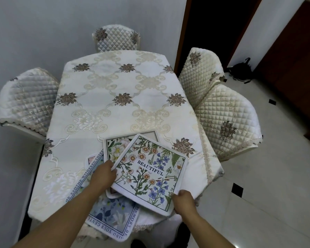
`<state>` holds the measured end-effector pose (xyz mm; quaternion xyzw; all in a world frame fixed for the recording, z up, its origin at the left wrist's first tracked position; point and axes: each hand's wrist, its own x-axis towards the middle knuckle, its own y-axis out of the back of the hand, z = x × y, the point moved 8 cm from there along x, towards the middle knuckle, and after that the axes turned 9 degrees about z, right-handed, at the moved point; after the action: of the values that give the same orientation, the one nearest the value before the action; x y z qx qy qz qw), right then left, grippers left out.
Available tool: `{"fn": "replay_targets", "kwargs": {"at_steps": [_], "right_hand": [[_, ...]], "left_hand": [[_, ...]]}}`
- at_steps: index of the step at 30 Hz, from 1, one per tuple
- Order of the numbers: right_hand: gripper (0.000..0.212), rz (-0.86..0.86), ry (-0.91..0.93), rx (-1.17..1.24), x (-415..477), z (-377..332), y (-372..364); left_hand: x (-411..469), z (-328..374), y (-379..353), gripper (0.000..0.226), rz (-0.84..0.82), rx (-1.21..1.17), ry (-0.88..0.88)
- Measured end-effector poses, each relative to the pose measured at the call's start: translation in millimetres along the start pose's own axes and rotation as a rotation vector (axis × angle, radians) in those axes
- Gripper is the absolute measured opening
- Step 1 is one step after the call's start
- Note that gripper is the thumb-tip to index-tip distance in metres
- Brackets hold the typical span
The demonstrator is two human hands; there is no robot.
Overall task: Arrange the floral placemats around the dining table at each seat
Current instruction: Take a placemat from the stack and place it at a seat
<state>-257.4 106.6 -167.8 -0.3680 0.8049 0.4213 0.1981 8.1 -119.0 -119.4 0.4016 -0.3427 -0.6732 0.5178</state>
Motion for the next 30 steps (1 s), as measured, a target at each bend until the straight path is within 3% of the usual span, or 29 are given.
{"fn": "replay_targets", "kwargs": {"at_steps": [8, 16, 30], "right_hand": [[0.015, 0.238, 0.21, -0.044, 6.8, -51.8, 76.8], [0.023, 0.41, 0.353, 0.047, 41.5, -95.7, 209.1], [0.024, 0.563, 0.493, 0.043, 153.5, -91.8, 529.5]], "left_hand": [[-3.9, 74.9, 36.7, 0.016, 0.111, -0.12, -0.149], [-25.6, 199.4, 58.1, 0.016, 0.206, -0.209, -0.244], [-77.1, 486.3, -38.2, 0.019, 0.228, -0.385, -0.258]]}}
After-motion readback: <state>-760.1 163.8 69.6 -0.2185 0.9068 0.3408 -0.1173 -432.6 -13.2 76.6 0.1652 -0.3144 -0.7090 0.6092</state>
